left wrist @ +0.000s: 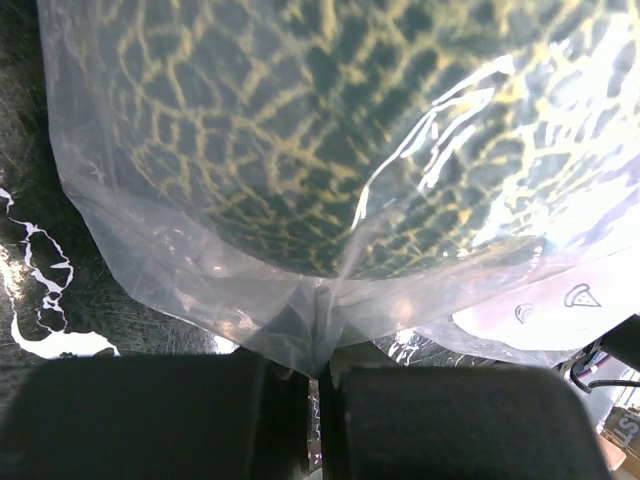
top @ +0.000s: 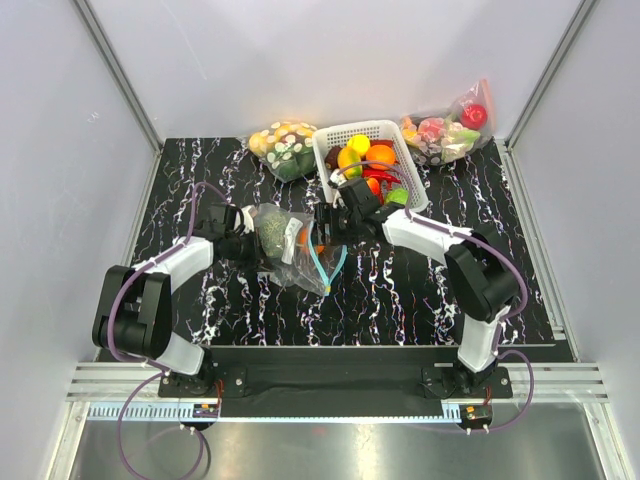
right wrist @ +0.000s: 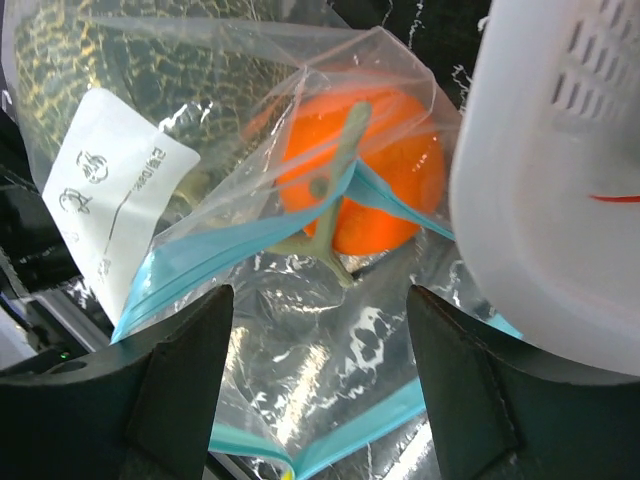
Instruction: Open the zip-top bag and remove the fake food
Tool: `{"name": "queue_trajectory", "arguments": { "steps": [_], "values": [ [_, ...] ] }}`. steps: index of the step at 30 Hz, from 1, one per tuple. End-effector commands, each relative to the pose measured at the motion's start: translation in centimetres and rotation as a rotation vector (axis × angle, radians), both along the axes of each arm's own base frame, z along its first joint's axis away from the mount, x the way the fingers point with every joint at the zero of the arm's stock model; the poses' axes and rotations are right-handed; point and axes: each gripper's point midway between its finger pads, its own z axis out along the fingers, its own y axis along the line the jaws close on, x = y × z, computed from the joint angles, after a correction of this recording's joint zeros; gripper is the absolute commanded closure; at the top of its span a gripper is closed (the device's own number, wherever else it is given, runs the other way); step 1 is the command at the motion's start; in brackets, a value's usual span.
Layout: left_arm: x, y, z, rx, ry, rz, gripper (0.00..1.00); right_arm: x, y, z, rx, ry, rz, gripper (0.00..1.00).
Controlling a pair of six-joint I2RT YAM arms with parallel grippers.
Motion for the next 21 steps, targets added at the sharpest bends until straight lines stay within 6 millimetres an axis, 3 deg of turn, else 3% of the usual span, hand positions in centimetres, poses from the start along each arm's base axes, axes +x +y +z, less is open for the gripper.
{"name": "queue_trajectory", "arguments": {
  "steps": [1,21],
  "values": [
    [0.6,-0.6,1.4,-0.05,-0.063,-0.011,1.0,1.5,2.1,0.9,0.093,-0.025,-0.026,0.23],
    [0.5,-1.1,1.4,-0.081,-0.06,-0.033,1.0,1.8,3.5,-4.4,0.066,0.065,-0.029,0.24]
  ]
}}
